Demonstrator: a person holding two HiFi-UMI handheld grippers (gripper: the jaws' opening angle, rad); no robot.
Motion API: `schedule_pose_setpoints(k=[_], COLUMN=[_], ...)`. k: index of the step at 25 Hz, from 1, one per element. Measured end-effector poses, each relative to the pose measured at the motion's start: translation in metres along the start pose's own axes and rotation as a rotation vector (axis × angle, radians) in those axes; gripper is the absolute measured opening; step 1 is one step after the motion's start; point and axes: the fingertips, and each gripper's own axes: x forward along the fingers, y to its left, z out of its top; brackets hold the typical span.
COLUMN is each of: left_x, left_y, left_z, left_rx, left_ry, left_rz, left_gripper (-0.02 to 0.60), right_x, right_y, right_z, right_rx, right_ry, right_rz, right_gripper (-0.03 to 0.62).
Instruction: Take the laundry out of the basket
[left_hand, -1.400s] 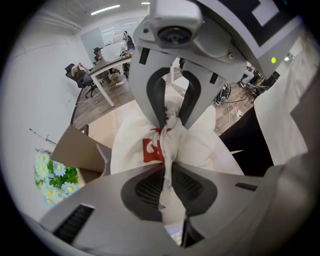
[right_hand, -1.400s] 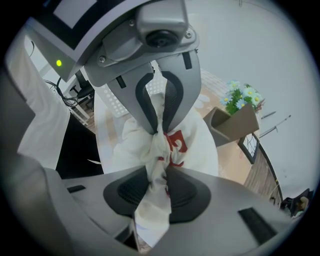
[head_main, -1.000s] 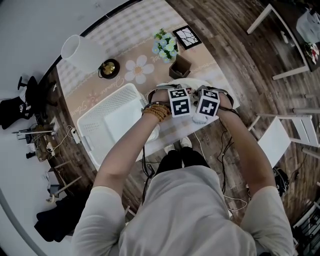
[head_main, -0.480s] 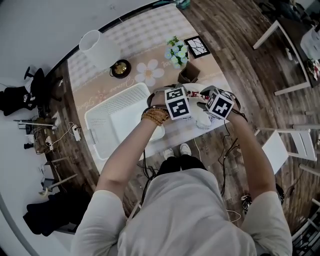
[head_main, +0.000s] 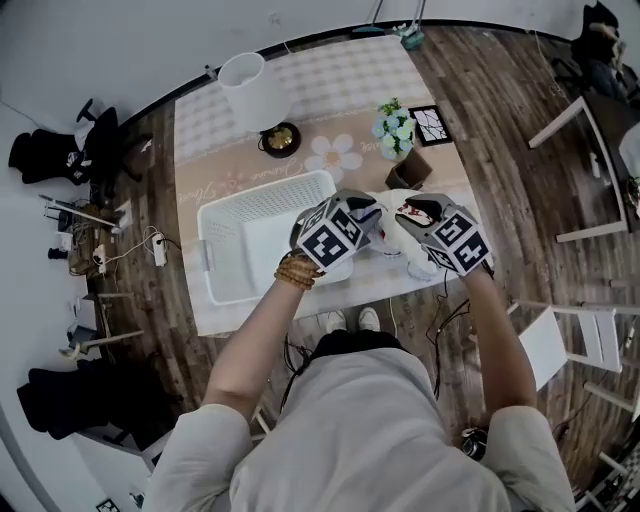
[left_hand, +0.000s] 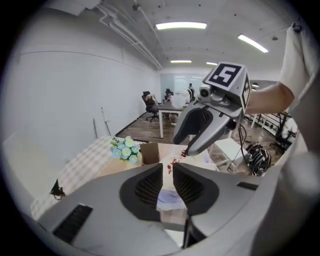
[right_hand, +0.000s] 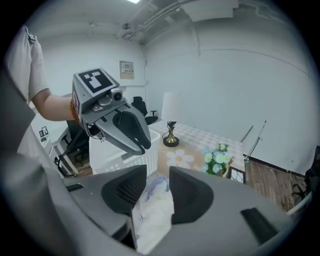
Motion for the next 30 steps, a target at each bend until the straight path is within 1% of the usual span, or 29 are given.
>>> schedule_pose_setpoints(k=[2, 3, 5, 7, 8, 12, 15, 18, 21, 25, 30], left_x=[-0.024, -0.037, -0.064, -0.091, -0.105, -0.157, -0.189, -0.219, -0.243, -0.265, -0.271], left_y=[0.002, 0.003, 0.005, 0.007, 0.007, 0.001, -0.004, -0.011, -0.023, -0.037, -0.049], left_z=[0.002, 0.004, 0.007, 0.011, 0.015, 0.026, 0.030, 0.033, 0.036, 0.037, 0.028], left_rx=[-0.044, -0.072, -0.138, -0.192, -0.205, -0.234, -0.257, -0.283, -0.282, -0.266, -0.284], left_ry=[-0.082, -0.127, -0.219, -0.309, -0.352, -0.504, -0.598, -0.685, -0.712, -0.747, -0.744], left_rz=[0.048, 0.071, 0.108, 0.146, 0.164, 0.226, 0.273, 0.302, 0.331, 0.358, 0.367], left_gripper=[0.069, 0.066, 0.063, 0.041, 0.028, 0.018, 0.018, 0.017, 0.017, 0.015, 0.015], right_x=[-0.005, -0.008, -0.015, -0.024, -0.029, -0.048, -0.057, -0.067, -0.076, -0.085, -0.092], right_y=[0.014, 0.021, 0.034, 0.048, 0.055, 0.086, 0.106, 0.127, 0.149, 0.172, 0.185], right_z=[0.018, 0.028, 0.049, 0.070, 0.080, 0.121, 0.145, 0.164, 0.177, 0.187, 0.190], right_rx=[0.038, 0.050, 0.060, 0.065, 0.067, 0.064, 0.028, 0.014, 0.010, 0.008, -0.004], right_ry=[-0.079, -0.120, -0.197, -0.262, -0.292, -0.402, -0.451, -0.506, -0.557, -0.602, -0.630], right_rz=[-0.001, 0.002, 0.004, -0.002, -0.002, 0.017, 0.029, 0.055, 0.079, 0.107, 0.118], right_gripper=[0.152, 0.134, 0.092, 0.062, 0.057, 0.043, 0.040, 0.036, 0.008, 0.005, 0.002])
